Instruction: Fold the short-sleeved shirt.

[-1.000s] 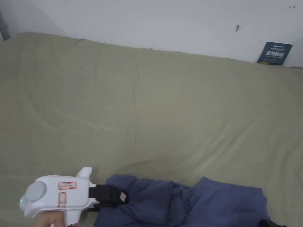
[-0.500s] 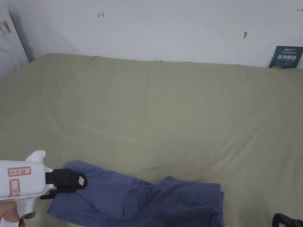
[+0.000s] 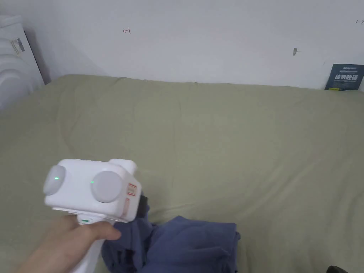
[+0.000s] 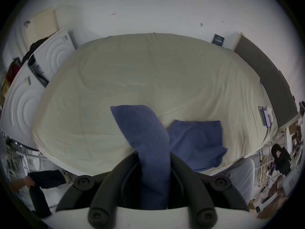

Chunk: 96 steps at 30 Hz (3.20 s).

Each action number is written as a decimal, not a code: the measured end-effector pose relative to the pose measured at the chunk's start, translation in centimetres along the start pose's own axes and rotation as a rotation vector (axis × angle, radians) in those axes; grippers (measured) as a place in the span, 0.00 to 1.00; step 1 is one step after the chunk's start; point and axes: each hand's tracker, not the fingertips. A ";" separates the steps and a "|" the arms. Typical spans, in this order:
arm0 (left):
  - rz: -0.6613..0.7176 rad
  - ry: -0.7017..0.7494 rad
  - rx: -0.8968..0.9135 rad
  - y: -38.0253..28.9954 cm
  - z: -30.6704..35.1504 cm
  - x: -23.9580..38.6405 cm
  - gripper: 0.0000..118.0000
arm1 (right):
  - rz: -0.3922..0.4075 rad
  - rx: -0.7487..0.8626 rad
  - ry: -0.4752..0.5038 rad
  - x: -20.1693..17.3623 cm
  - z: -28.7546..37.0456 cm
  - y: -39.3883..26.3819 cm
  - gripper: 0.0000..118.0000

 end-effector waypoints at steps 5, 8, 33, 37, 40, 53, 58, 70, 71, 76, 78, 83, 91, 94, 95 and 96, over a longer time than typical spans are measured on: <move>-0.145 0.022 -0.037 -0.5 -3.1 7.9 0.08 | -0.029 0.009 -0.005 1.3 0.5 -0.1 0.00; -0.233 0.081 -0.066 -1.4 -6.9 12.6 0.08 | -0.050 0.005 -0.020 2.1 0.7 -0.4 0.00; 0.330 -0.754 -0.025 -1.6 -10.0 0.5 0.00 | -0.102 -0.068 -0.034 1.4 -0.8 -0.7 0.00; 0.311 -0.790 -0.116 -3.0 -15.3 5.5 0.00 | -0.094 -0.088 -0.038 1.0 -0.8 -0.7 0.00; 0.317 -0.863 -0.246 -5.6 -19.2 7.4 0.00 | -0.083 -0.097 -0.042 1.0 -0.5 -0.7 0.00; 0.154 -0.720 -0.009 -2.2 -7.0 -1.8 0.00 | -0.081 -0.261 0.321 -4.3 -9.9 1.2 0.00; 0.155 -0.488 0.035 -3.7 -6.5 -9.2 0.00 | -0.154 -0.400 0.561 -7.1 -18.6 2.0 0.00; 0.294 -0.753 -0.102 -4.6 -13.9 -15.0 0.03 | -0.591 -0.590 0.728 1.0 -28.3 -3.4 0.01; 0.301 -0.800 -0.106 -4.5 -14.2 -14.9 0.08 | -0.563 -0.588 0.746 1.0 -28.3 -3.6 0.01; 0.374 -1.001 -0.167 -4.2 -16.3 -13.1 0.98 | -0.585 -0.586 0.752 0.9 -28.4 -3.8 0.01; 0.374 -0.998 -0.187 -3.9 -17.7 -11.7 0.98 | -0.579 -0.587 0.754 0.9 -28.6 -3.8 0.01; 0.347 -1.084 -0.145 -3.3 -19.4 -9.2 0.94 | -0.577 -0.594 0.759 0.9 -28.8 -3.8 0.01; 0.327 -0.983 -0.149 -3.8 -19.5 -10.0 0.25 | -0.528 -0.599 0.741 0.0 -28.1 -2.9 0.01; 0.308 -0.969 -0.145 -3.4 -18.5 -10.9 0.25 | -0.437 -0.566 0.710 -0.8 -26.8 -1.6 0.01; 0.302 -0.959 -0.131 -3.1 -17.9 -11.5 0.25 | -0.418 -0.567 0.704 -1.0 -26.3 -1.0 0.01; 0.295 -0.943 -0.123 -2.6 -17.4 -12.4 0.25 | -0.407 -0.558 0.709 -1.2 -25.7 -0.4 0.01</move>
